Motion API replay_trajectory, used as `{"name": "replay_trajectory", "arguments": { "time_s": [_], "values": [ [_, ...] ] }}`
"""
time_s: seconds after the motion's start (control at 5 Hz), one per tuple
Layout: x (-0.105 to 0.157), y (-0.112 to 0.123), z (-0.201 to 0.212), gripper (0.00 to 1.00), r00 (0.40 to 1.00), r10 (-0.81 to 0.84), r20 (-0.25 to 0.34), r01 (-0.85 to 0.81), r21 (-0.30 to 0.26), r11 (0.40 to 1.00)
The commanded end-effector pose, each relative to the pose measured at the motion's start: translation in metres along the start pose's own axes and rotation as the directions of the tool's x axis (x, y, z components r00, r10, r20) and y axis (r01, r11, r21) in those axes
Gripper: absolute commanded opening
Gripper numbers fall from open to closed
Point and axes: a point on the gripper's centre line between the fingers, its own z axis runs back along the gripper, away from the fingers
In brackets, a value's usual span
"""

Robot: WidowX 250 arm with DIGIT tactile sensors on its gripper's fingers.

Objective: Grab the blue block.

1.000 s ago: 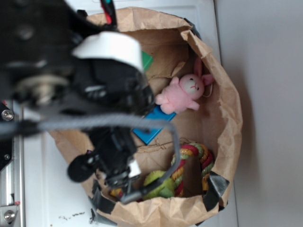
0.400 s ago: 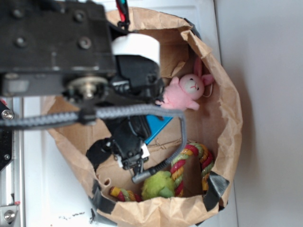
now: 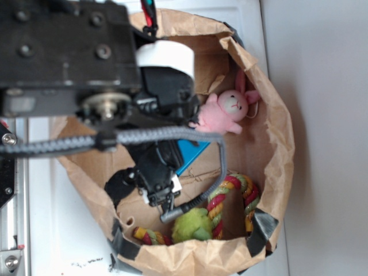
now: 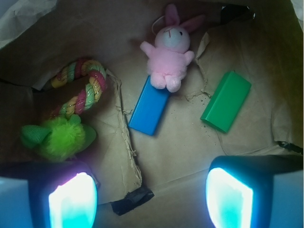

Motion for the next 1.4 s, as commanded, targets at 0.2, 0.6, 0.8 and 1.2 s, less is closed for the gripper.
{"name": "replay_trajectory", "arguments": {
  "time_s": [0.2,0.6,0.8,1.2],
  "values": [
    [0.016,-0.001,-0.017,1.0,0.996,0.091,0.004,-0.091,0.0,0.996],
    [0.018,-0.002,-0.051,1.0,0.993,0.119,-0.009,-0.119,0.035,0.992],
    [0.02,-0.001,-0.063,1.0,0.993,0.118,0.002,-0.118,0.032,0.993],
    [0.028,0.001,-0.068,1.0,0.982,0.19,0.005,-0.19,0.004,0.982]
  ]
}}
